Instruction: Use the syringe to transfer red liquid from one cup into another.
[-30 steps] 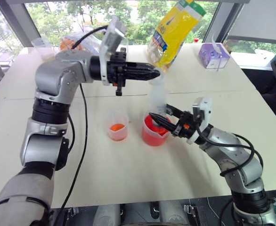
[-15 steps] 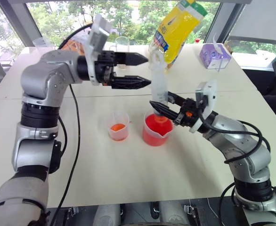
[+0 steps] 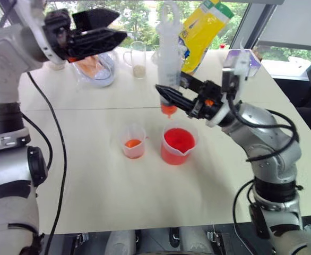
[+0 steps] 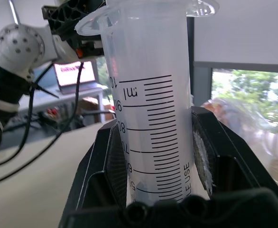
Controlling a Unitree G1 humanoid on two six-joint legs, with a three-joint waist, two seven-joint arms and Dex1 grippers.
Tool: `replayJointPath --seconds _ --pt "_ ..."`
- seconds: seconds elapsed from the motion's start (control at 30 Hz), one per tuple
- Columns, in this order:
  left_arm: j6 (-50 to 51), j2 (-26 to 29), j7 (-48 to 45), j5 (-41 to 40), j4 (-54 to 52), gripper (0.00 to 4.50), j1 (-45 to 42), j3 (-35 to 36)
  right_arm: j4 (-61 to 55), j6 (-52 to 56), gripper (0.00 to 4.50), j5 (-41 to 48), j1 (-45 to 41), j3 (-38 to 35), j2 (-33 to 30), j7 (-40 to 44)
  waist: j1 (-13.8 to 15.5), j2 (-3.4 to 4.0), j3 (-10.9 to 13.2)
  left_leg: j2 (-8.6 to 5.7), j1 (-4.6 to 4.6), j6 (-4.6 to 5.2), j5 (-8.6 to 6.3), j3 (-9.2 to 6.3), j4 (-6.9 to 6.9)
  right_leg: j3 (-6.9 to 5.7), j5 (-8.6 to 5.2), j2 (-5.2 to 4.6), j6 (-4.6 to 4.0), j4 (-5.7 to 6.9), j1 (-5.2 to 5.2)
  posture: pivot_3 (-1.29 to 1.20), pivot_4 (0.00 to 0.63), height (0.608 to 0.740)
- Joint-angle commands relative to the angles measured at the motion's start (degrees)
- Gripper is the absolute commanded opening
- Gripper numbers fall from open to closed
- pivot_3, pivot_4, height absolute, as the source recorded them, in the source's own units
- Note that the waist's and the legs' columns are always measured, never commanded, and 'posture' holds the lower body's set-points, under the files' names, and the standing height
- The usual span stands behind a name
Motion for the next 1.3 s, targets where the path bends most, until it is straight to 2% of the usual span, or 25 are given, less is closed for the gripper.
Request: replayJointPath --seconds 0.03,0.13,0.33,0.63,1.3 --pt "1.4 2.6 1.0 -2.5 -1.4 4.43 -2.8 3.3 5.7 -6.3 1.56 -3.5 -3.0 4.4 4.6 3.1 -0.1 0.0 0.0 -0.01 0.0 0.0 0.0 -0.01 0.0 -0.01 0.0 0.02 0.0 0.0 0.0 0.0 0.15 0.74" --pt "3.2 4.5 1.8 -4.0 -3.6 4.43 -2.3 4.4 11.3 -10.6 1.56 -6.2 -2.5 8.0 8.9 5.5 -0.2 0.0 0.0 0.01 0.0 0.0 0.0 -0.02 -0.01 -0.01 -0.01 0.06 -0.01 0.01 -0.02 0.0 0.15 0.74" --pt "3.5 7.1 2.3 -4.1 -8.6 4.43 1.5 3.4 17.1 -15.1 1.56 -9.6 0.1 11.5 12.5 8.6 0.0 0.01 0.0 0.05 -0.03 -0.01 0.0 -0.01 -0.01 -0.01 -0.01 -0.01 -0.01 0.0 -0.02 0.0 0.15 0.74" --pt "1.6 7.2 1.5 -3.0 -14.0 4.43 8.2 -0.3 18.4 -14.7 1.56 -10.1 0.6 10.9 13.4 9.9 -0.1 0.0 0.0 0.05 0.01 -0.07 0.04 -0.02 -0.01 -0.01 0.0 0.02 -0.01 0.08 -0.03 0.0 0.15 0.74" --pt "-1.6 9.9 -0.9 0.5 -11.3 4.43 8.6 -1.2 18.1 -14.1 1.56 -10.9 0.7 10.8 13.4 10.3 -0.1 0.0 0.0 0.04 0.01 -0.08 0.04 -0.01 -0.01 -0.01 0.0 0.03 -0.01 0.08 -0.03 0.0 0.15 0.74"
